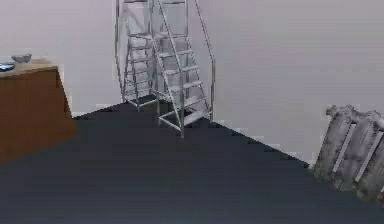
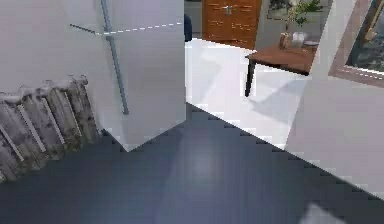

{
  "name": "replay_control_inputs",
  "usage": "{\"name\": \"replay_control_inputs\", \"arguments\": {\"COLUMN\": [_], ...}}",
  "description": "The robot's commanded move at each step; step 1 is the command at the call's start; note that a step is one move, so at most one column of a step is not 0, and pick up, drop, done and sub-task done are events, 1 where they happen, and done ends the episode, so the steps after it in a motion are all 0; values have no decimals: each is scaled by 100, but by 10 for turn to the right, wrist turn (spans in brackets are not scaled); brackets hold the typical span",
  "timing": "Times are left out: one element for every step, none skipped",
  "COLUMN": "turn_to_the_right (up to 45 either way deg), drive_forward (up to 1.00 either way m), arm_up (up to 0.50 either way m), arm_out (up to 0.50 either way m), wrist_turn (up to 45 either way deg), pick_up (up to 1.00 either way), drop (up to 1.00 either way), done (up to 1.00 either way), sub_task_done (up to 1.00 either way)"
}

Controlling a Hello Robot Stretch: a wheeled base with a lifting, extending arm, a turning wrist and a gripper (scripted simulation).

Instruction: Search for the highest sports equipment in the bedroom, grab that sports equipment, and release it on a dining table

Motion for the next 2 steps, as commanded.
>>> {"name": "replay_control_inputs", "arguments": {"turn_to_the_right": [450, 450], "drive_forward": [0, 0], "arm_up": [0, 0], "arm_out": [0, 0], "wrist_turn": [0, 0], "pick_up": [0, 0], "drop": [0, 0], "done": [0, 0], "sub_task_done": [0, 0]}}
